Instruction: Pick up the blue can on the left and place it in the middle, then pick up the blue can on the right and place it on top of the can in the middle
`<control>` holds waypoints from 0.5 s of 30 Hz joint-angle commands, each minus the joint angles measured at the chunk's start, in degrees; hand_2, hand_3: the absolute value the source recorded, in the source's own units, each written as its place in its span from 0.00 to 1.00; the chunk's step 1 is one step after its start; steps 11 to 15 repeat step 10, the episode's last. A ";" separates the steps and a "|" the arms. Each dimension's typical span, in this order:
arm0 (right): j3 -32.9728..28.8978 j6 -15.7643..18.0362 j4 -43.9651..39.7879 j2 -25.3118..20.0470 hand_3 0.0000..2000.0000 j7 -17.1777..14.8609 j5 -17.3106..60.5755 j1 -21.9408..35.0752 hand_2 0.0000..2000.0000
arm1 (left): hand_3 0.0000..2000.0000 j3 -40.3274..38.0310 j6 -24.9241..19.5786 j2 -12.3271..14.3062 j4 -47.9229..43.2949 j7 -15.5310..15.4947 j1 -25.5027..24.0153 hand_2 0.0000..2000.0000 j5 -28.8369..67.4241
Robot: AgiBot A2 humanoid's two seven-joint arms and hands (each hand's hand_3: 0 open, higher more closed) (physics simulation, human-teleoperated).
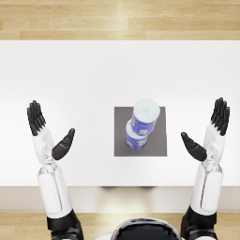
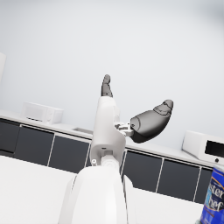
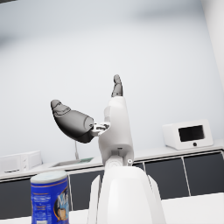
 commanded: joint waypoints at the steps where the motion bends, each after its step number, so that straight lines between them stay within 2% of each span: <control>1: 0.00 0.00 -0.03 0.00 0.00 0.00 0.00 -0.01 0.00 | 0.00 -0.01 0.00 0.00 0.01 0.00 -0.01 0.00 0.00; 15: 0.00 0.01 -0.08 0.00 0.00 0.01 0.00 -0.03 0.00 | 0.00 -0.03 0.00 0.01 0.03 0.00 -0.02 0.00 0.00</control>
